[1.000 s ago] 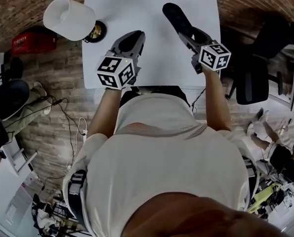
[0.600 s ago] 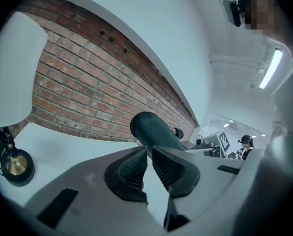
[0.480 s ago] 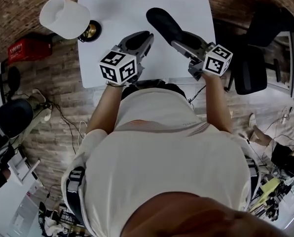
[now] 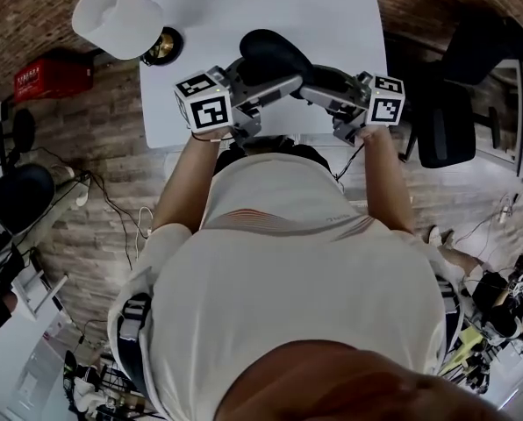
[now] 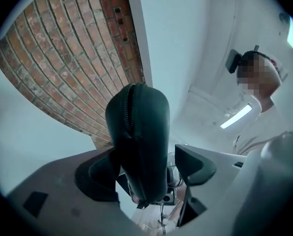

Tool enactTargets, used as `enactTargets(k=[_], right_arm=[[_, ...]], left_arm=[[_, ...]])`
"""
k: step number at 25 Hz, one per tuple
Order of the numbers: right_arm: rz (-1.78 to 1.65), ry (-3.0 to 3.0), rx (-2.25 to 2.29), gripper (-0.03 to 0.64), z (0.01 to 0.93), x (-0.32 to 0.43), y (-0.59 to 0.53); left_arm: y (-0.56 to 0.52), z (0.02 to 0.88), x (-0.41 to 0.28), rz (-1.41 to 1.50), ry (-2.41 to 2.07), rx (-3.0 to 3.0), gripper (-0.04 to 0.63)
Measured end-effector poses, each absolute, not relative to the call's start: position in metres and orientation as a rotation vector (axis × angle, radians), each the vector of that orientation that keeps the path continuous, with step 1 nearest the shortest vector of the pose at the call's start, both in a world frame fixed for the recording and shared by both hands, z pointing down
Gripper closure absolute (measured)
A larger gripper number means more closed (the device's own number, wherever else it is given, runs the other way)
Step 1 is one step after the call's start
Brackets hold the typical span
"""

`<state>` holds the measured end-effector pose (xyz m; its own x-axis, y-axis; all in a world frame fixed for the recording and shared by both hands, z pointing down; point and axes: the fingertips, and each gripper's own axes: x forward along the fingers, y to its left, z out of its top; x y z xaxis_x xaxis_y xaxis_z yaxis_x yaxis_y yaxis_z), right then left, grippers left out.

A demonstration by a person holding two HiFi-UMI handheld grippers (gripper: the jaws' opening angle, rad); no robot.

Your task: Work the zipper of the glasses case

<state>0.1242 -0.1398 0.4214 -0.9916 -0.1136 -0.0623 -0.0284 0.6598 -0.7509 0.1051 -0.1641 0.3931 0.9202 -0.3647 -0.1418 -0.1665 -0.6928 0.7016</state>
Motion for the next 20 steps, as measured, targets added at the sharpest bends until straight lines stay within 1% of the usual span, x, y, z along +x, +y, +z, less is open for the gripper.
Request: enactTargets(k=[12, 16, 20], right_arm=[[-1.400, 2.658, 0.156, 0.318, 0.416, 0.109, -0.130], [-1.428, 2.665, 0.147, 0.318, 0.420, 0.108, -0.130], [-1.388, 2.687, 0.106, 0.310, 0.419, 0.109, -0.130]], left_arm=[[-0.170, 0.378, 0.110, -0.457, -0.276, 2.310, 0.273], [-0.174, 0.381, 0.109, -0.473, -0.307, 2.269, 0.305], [-0.177, 0.382, 0.107, -0.505, -0.345, 2.244, 0.316]])
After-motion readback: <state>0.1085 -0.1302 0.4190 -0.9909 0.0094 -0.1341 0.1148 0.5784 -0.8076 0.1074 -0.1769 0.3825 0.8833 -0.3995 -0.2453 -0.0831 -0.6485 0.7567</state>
